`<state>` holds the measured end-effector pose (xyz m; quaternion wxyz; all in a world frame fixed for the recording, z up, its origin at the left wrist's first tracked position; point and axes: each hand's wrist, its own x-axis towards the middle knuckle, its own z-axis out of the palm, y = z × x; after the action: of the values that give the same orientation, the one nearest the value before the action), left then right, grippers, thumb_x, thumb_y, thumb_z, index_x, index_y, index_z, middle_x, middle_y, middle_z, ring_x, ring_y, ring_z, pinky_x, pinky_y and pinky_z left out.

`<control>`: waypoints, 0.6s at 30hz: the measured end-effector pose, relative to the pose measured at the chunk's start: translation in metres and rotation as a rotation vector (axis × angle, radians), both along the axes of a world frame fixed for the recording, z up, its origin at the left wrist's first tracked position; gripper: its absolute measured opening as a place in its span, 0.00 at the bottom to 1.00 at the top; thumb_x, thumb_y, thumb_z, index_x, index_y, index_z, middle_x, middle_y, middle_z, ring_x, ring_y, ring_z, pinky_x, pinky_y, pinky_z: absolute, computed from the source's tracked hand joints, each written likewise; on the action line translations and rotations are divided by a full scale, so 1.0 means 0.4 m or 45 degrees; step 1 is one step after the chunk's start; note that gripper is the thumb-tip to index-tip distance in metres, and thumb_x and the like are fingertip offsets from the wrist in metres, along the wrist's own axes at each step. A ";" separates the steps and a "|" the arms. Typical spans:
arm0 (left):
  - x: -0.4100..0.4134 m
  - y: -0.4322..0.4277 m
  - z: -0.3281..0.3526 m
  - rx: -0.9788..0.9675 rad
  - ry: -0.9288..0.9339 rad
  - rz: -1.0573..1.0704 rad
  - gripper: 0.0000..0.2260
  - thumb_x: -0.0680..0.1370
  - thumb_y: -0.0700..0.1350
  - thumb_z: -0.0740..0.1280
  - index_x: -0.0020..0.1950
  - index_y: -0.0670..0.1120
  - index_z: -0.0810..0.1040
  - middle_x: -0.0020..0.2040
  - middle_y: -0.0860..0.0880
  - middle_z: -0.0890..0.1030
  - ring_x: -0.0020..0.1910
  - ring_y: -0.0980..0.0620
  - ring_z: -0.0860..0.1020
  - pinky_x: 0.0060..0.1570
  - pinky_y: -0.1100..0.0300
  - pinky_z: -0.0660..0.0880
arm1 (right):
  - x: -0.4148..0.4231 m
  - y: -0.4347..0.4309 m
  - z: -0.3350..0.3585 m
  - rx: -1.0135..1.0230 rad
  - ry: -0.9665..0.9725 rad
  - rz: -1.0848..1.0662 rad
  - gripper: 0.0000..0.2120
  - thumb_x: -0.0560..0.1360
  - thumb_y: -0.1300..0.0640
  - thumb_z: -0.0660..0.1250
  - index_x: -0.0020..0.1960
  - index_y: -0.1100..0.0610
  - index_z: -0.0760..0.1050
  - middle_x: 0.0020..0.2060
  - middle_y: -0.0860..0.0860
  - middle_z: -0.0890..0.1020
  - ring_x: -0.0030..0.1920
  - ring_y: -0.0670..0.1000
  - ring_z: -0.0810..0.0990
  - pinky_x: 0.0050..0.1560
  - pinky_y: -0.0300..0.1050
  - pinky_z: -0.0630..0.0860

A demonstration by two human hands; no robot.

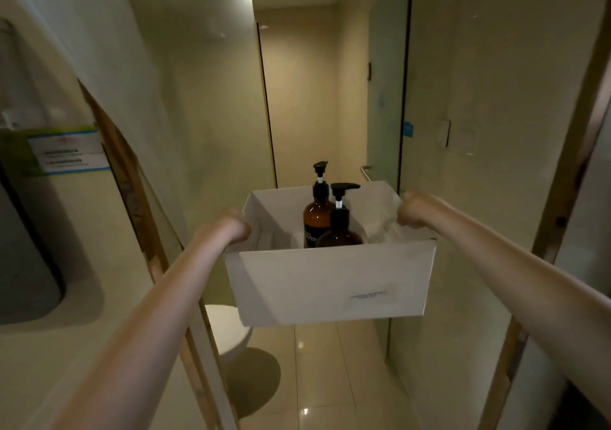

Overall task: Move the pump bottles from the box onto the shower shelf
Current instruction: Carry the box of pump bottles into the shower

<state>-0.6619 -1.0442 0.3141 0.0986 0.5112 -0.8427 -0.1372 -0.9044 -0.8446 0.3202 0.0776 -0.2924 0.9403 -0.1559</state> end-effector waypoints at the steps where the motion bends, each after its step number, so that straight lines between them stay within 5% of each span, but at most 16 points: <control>1: -0.017 -0.027 0.011 -0.005 0.007 -0.014 0.14 0.75 0.40 0.62 0.59 0.38 0.74 0.60 0.38 0.76 0.58 0.41 0.76 0.54 0.53 0.73 | -0.013 -0.027 0.007 -0.005 -0.001 -0.005 0.13 0.73 0.62 0.64 0.56 0.64 0.75 0.50 0.59 0.81 0.49 0.59 0.81 0.49 0.48 0.78; 4: -0.063 -0.111 0.047 -0.090 0.011 -0.055 0.06 0.72 0.39 0.65 0.47 0.40 0.76 0.52 0.38 0.80 0.48 0.42 0.79 0.41 0.58 0.72 | -0.054 -0.103 0.028 0.002 0.020 -0.014 0.14 0.74 0.61 0.65 0.58 0.66 0.75 0.52 0.60 0.80 0.47 0.57 0.78 0.43 0.44 0.72; 8: -0.132 -0.213 0.070 -0.121 0.084 -0.117 0.02 0.70 0.37 0.65 0.41 0.40 0.73 0.46 0.37 0.80 0.44 0.42 0.80 0.38 0.57 0.70 | -0.123 -0.186 0.046 -0.032 0.024 -0.051 0.13 0.75 0.60 0.64 0.57 0.64 0.75 0.51 0.59 0.79 0.44 0.55 0.75 0.41 0.43 0.69; 13: -0.238 -0.323 0.077 -0.120 0.102 -0.164 0.06 0.69 0.37 0.65 0.45 0.37 0.76 0.49 0.36 0.80 0.47 0.41 0.79 0.39 0.57 0.70 | -0.228 -0.293 0.045 -0.097 -0.002 -0.033 0.14 0.74 0.62 0.62 0.58 0.65 0.74 0.52 0.60 0.78 0.44 0.55 0.75 0.34 0.41 0.68; 18: -0.370 -0.427 0.060 -0.110 0.107 -0.149 0.10 0.72 0.38 0.64 0.50 0.34 0.77 0.52 0.35 0.79 0.50 0.40 0.79 0.43 0.54 0.72 | -0.356 -0.410 0.038 -0.058 0.037 -0.004 0.16 0.74 0.61 0.64 0.60 0.66 0.74 0.56 0.62 0.78 0.50 0.59 0.78 0.38 0.42 0.70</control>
<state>-0.8098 -1.2150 0.3379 0.1478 0.4500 -0.8714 -0.1277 -1.0466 -1.0086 0.3354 0.0570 -0.2948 0.9380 -0.1732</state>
